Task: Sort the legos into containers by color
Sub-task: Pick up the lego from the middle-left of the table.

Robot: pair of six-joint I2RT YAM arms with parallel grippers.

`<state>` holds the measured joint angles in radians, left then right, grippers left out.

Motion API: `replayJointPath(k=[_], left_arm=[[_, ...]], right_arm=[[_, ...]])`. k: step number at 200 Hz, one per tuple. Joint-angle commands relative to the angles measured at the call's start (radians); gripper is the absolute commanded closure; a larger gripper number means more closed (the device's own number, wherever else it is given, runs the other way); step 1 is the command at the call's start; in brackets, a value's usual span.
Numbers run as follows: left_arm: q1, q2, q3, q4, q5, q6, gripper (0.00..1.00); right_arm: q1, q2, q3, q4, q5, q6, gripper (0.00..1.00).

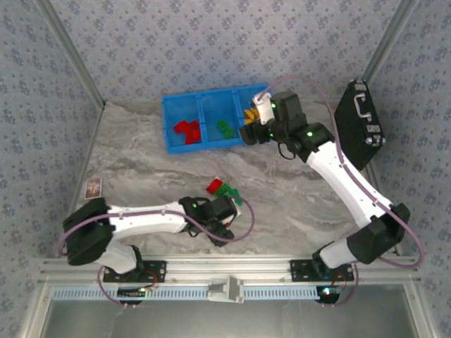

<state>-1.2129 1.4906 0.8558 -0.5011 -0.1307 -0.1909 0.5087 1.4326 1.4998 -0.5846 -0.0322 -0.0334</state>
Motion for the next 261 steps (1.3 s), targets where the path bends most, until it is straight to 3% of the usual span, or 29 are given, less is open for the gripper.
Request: replayJointPath(k=[1, 30, 59, 88, 121, 153, 222, 261], left_arm=[[-0.032, 0.06, 0.051, -0.036, -0.09, -0.058, 0.17], [-0.045, 0.124, 0.076, -0.084, -0.18, -0.101, 0.17], [-0.045, 0.146, 0.064, -0.064, -0.168, -0.115, 0.2], [-0.045, 0.177, 0.061, -0.059, -0.137, -0.106, 0.34], [-0.04, 0.191, 0.063, -0.069, -0.129, -0.113, 0.43], [-0.022, 0.185, 0.046, -0.064, -0.118, -0.133, 0.63], [0.027, 0.097, 0.086, -0.131, -0.146, -0.111, 0.65], [0.2, -0.163, 0.214, -0.227, -0.16, -0.02, 0.65]], right_arm=[[-0.028, -0.057, -0.047, -0.044, 0.027, 0.032, 0.18], [-0.042, -0.11, -0.113, -0.047, 0.012, 0.05, 0.18], [-0.053, -0.15, -0.186, -0.041, -0.007, 0.069, 0.18], [-0.065, -0.155, -0.202, -0.052, -0.015, 0.072, 0.18], [-0.068, -0.155, -0.205, -0.049, -0.032, 0.081, 0.17], [-0.067, -0.164, -0.23, -0.081, -0.059, 0.095, 0.17], [-0.046, -0.195, -0.369, -0.1, -0.114, 0.159, 0.17], [-0.019, -0.169, -0.514, 0.007, -0.174, 0.216, 0.15]])
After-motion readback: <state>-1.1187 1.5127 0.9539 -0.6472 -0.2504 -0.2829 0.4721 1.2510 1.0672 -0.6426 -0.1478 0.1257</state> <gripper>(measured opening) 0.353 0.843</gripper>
